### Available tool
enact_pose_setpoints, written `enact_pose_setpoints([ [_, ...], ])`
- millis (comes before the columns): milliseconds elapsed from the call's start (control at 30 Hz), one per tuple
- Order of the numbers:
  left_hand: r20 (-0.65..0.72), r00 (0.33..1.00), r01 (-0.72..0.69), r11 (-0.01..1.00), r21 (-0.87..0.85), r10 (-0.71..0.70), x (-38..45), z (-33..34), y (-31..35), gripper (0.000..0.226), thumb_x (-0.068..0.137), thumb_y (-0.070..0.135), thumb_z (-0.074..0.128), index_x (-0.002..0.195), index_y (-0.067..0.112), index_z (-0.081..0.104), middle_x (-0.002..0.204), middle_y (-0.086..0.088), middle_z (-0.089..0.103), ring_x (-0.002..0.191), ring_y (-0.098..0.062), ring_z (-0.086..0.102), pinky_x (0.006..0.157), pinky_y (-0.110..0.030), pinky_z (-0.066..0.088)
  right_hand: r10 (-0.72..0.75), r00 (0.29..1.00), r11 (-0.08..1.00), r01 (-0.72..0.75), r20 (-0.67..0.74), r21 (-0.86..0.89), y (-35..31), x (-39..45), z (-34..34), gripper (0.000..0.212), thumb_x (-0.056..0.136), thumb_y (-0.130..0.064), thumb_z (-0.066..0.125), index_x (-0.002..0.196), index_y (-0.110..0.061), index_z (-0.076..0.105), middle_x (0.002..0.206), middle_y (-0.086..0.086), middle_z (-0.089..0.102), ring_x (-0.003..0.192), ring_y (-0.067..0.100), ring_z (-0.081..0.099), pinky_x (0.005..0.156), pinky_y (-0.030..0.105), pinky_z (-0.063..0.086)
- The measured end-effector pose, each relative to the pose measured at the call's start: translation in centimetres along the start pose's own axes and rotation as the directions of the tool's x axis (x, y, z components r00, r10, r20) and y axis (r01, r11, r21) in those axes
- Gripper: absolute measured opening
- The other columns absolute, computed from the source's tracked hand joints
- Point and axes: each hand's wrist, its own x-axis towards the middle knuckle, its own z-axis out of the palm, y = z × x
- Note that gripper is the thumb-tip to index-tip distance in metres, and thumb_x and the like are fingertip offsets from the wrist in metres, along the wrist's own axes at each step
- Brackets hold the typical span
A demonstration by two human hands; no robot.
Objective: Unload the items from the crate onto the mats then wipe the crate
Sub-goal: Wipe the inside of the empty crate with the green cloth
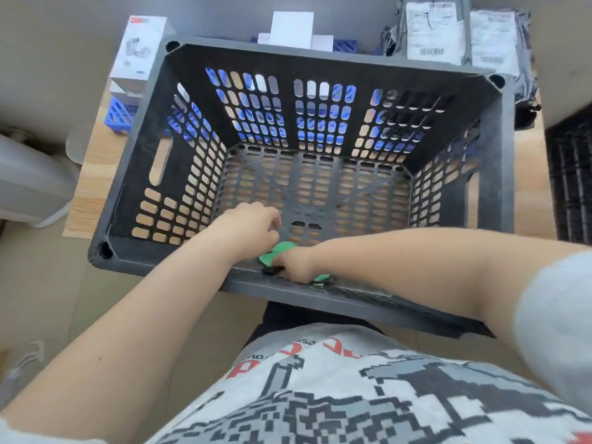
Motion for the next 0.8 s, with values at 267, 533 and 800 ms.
enact_pose_setpoints([
  [267,-0.01,1.0,0.028,1.0,-0.014,-0.028,0.1,-0.1,-0.4,0.035,0.098,0.027,0.043,0.131,0.027,0.053,0.131,-0.007,0.052,0.123,-0.028,0.044,0.096,-0.04,0.038,0.105,0.97,0.989,-0.126,0.22,0.082,5.1,-0.3,-0.2,0.055,0.096,0.003,0.029,0.147,-0.015,0.038,0.149,0.011,0.035,0.118,0.032,0.047,0.093,0.041,0.049],
  [533,0.013,0.999,0.032,0.999,-0.04,-0.032,0.2,-0.3,-0.3,0.034,0.099,0.025,0.042,0.132,0.027,0.052,0.129,-0.006,0.052,0.121,-0.028,0.044,0.091,-0.04,0.039,0.037,0.999,0.992,-0.042,0.038,0.122,1.2,1.3,-1.9,0.048,0.095,0.001,0.032,0.136,-0.011,0.052,0.136,0.012,0.052,0.107,0.031,0.06,0.087,0.043,0.054],
  [800,0.0,0.999,0.044,0.998,-0.04,-0.044,-0.1,-0.4,-0.5,0.035,0.099,0.026,0.042,0.132,0.026,0.053,0.129,-0.007,0.052,0.121,-0.028,0.046,0.092,-0.039,0.04,0.137,0.974,0.985,-0.153,0.182,0.079,4.7,-0.9,0.2,0.055,0.098,0.002,0.028,0.149,-0.017,0.035,0.153,0.01,0.033,0.122,0.029,0.045,0.089,0.032,0.045],
])
